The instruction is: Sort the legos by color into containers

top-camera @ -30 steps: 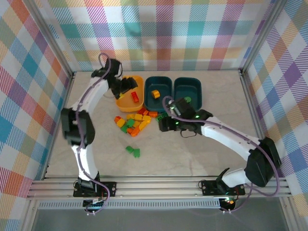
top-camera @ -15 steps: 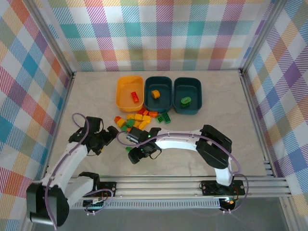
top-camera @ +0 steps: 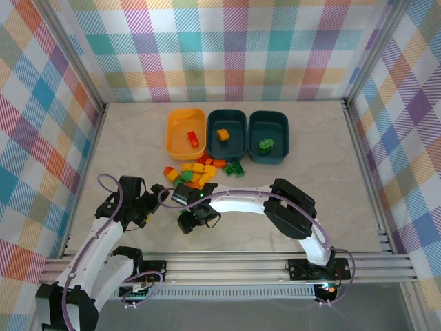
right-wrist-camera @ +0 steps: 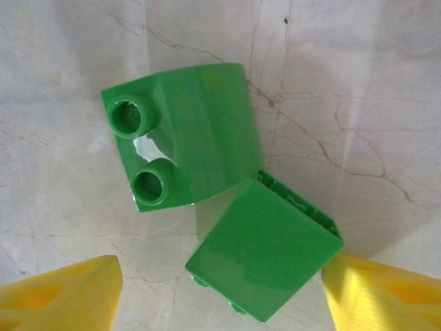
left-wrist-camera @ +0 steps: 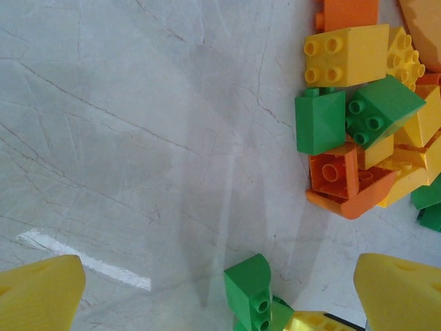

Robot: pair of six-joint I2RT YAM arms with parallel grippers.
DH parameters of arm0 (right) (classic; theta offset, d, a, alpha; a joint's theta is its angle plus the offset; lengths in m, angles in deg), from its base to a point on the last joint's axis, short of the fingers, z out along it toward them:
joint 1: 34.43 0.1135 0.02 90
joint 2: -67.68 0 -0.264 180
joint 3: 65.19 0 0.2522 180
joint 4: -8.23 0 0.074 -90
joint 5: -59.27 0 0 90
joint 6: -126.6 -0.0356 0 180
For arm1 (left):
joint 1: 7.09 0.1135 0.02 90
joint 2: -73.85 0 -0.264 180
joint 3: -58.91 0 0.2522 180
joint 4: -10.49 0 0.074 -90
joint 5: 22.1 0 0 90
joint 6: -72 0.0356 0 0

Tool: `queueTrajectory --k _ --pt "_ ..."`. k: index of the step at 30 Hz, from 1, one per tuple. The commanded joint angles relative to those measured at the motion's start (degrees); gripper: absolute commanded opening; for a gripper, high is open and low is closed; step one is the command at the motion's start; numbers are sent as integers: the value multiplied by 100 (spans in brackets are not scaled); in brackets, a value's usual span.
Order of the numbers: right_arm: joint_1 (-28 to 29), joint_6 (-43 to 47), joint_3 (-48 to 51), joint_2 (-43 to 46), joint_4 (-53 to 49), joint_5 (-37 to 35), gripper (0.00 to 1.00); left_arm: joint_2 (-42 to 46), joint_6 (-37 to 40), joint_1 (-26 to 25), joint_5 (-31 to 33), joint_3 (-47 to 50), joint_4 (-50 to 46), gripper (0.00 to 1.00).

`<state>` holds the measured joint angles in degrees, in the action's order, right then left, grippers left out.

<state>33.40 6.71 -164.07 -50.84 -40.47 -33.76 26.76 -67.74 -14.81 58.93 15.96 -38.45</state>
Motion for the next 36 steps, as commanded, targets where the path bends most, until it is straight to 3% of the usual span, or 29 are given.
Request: queueTrajectory --k 1,9,20,28,36 --pt "-59 -140 -93 -125 -131 -347 70 63 -19 61 -49 -25 -57 100" --pt "-138 -70 379 235 -56 -703 44 53 -60 53 -69 44 40 100" --pt "-606 80 774 1089 85 -1062 34 -439 -20 4 -421 23 376 100" --pt "-2037 573 550 1739 112 -893 33 -412 -7 -189 -501 77 389 100" --pt "-3960 991 -273 1228 -74 -476 33 -66 -221 -531 -529 478 367 100"
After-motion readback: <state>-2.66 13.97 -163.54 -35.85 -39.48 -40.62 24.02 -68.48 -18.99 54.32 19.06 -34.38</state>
